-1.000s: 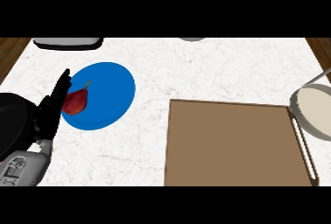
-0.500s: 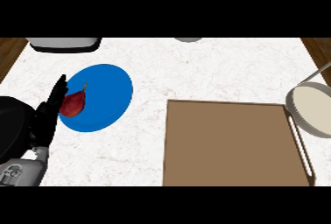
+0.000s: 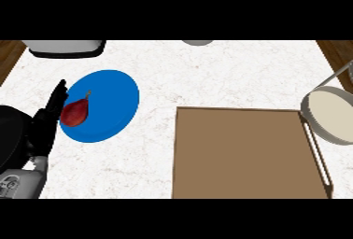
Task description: Pick the sweet potato from the tray and place it in the tiered basket
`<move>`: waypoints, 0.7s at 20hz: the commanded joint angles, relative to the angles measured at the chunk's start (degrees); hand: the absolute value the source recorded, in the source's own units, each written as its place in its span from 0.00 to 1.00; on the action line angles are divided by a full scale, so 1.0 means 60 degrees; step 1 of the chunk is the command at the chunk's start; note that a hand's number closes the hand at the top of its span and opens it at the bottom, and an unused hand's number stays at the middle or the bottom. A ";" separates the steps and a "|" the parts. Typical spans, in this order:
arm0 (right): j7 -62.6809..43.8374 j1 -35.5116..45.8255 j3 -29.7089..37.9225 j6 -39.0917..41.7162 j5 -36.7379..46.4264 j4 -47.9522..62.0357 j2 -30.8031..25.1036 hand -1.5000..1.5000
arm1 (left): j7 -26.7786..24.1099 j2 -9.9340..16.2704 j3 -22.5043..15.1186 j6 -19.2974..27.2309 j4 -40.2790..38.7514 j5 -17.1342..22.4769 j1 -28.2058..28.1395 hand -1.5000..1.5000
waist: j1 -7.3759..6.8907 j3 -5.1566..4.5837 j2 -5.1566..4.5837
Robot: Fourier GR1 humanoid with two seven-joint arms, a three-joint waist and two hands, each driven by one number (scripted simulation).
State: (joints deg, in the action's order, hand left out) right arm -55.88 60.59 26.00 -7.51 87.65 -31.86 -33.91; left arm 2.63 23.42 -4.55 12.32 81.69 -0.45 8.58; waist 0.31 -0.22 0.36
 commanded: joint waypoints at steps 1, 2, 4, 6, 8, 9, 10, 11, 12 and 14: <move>0.0506 -0.0695 0.0561 -0.0355 -0.0946 -0.0191 0.0160 1.00 | -0.0228 -0.0128 0.0124 -0.0129 -0.0537 -0.0075 0.0342 0.50 | -0.0009 0.0039 -0.0072; 0.0088 -0.0926 0.1093 -0.0593 -0.1347 -0.0530 0.0103 1.00 | 0.0053 0.0023 0.0110 -0.0149 0.0093 0.0013 -0.0081 0.50 | 0.0028 0.0045 -0.0015; -0.0309 -0.1080 0.1448 -0.0850 -0.1738 -0.0995 0.0369 0.00 | 0.0119 -0.0118 -0.0006 0.0026 0.0084 -0.0181 -0.0143 0.50 | 0.0071 0.0042 -0.0001; -0.0256 -0.1432 0.1281 -0.0562 -0.1803 -0.1094 0.0524 0.00 | 0.0140 -0.0221 -0.0030 -0.0104 0.0213 -0.0190 -0.0072 0.50 | -0.0004 0.0038 -0.0032; -0.0152 -0.1391 0.1240 -0.1005 -0.2017 -0.1530 0.0466 0.00 | 0.0089 -0.0251 0.0146 -0.0233 -0.0107 -0.0191 0.0234 0.50 | -0.0047 0.0037 -0.0061; -0.0035 -0.2022 0.1280 -0.1570 -0.2045 -0.1874 0.0654 0.00 | 0.0400 0.0006 0.0237 -0.0320 0.0464 -0.0132 -0.0053 0.50 | -0.0049 0.0040 -0.0040; -0.0214 -0.1875 0.1194 -0.1580 -0.2104 -0.2495 0.0811 0.00 | 0.0265 -0.0078 0.0161 -0.0280 0.0374 -0.0233 -0.0169 0.50 | -0.0019 0.0036 -0.0023; -0.0074 -0.1937 0.1136 -0.1752 -0.2150 -0.2623 0.0801 0.00 | 0.0378 -0.0267 0.0021 -0.0167 0.0665 -0.0322 -0.0270 0.50 | -0.0057 0.0038 -0.0032; -0.0054 -0.2377 0.1096 -0.1839 -0.2170 -0.3311 0.0903 0.00 | 0.0190 -0.0141 0.0304 -0.0210 0.0410 -0.0216 -0.0206 0.50 | 0.0028 0.0034 -0.0011; -0.0338 -0.2499 0.0859 -0.2048 -0.2000 -0.3857 0.1105 0.00 | 0.0246 -0.0170 0.0313 -0.0284 0.0140 -0.0321 0.0098 0.50 | 0.0031 0.0033 -0.0024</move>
State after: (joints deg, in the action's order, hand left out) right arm -55.75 49.20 32.61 -15.79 75.46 -48.30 -29.38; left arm 3.87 22.36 -3.43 11.15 83.33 -1.98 8.25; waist 0.20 -0.27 0.41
